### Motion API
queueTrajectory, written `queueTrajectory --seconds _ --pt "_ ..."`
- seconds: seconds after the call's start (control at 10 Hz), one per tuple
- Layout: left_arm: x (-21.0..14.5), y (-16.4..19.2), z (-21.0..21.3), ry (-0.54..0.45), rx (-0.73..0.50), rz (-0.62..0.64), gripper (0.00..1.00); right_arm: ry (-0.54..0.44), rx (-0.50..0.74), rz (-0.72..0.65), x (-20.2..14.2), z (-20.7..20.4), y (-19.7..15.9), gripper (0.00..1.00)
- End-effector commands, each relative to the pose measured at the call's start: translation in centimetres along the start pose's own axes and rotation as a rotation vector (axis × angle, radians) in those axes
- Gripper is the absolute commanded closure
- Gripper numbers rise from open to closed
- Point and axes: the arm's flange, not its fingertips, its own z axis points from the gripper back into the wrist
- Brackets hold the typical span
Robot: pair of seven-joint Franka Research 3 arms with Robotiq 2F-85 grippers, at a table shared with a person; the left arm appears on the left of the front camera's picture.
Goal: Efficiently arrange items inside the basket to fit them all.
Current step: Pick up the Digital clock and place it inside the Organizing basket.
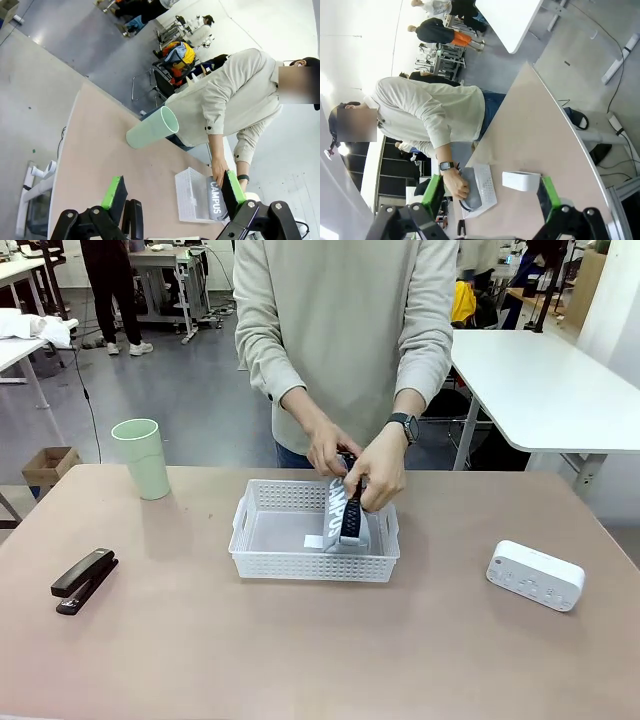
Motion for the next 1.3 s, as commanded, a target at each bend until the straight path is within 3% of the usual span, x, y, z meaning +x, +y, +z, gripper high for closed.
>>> queueTrajectory --seconds 0.0,1.2 --pt "0.1 -0.05 0.01 -0.002 -0.008 -0.013 0.0 -0.016 0.023 0.025 -0.03 0.9 -0.12 0.0" --pt "0.1 -0.05 0.01 -0.002 -0.008 -0.013 0.0 -0.016 0.023 0.025 -0.03 0.9 -0.12 0.0"
